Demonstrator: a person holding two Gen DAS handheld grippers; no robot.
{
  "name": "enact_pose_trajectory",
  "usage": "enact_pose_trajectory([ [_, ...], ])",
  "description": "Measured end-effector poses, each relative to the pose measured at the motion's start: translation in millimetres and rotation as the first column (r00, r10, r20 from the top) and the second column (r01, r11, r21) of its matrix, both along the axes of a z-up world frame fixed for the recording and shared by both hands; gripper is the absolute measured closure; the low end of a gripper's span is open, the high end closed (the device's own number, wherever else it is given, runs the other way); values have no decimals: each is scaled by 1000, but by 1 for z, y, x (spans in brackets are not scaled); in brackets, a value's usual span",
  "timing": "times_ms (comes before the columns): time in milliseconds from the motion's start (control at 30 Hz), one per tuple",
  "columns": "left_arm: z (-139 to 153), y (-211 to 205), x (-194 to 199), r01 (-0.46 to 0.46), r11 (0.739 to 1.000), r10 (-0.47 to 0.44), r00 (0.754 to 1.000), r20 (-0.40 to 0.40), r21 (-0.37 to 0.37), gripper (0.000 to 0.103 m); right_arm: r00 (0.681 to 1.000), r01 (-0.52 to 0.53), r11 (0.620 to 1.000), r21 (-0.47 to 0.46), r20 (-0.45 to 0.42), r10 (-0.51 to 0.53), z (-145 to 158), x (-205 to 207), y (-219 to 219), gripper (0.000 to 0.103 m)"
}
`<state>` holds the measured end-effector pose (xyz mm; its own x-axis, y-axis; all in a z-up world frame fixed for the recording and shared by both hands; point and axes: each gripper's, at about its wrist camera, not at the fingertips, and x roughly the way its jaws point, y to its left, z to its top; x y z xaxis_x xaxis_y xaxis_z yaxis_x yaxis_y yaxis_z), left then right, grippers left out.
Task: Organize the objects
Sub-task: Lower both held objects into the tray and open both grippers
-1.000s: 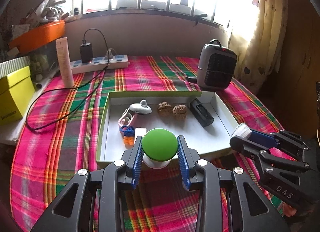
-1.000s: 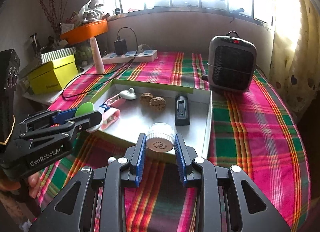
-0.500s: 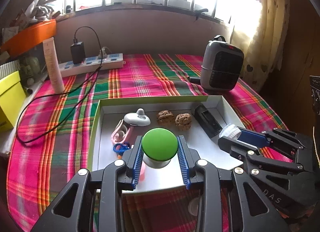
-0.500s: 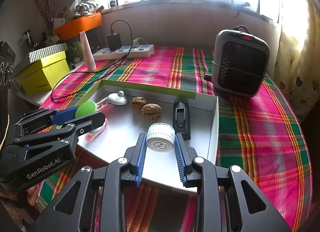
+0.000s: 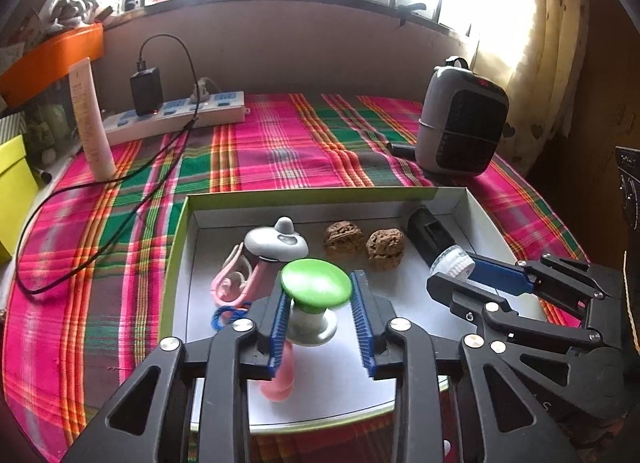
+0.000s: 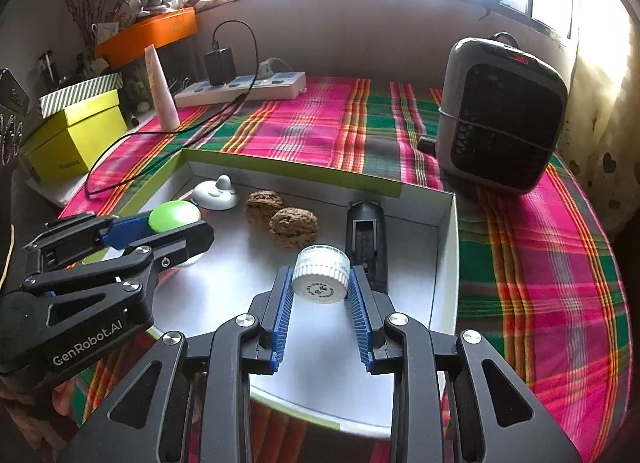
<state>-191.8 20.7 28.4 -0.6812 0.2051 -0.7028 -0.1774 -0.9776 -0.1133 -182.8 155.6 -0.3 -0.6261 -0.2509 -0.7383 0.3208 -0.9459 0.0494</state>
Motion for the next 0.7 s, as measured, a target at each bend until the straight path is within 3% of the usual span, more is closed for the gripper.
enact_pose_trajectory([
  [700,-8,-5,-8,-18,1000,18,1000,24,-10,76,999,-50,999,22,11,50,-8,-7,-15,73],
])
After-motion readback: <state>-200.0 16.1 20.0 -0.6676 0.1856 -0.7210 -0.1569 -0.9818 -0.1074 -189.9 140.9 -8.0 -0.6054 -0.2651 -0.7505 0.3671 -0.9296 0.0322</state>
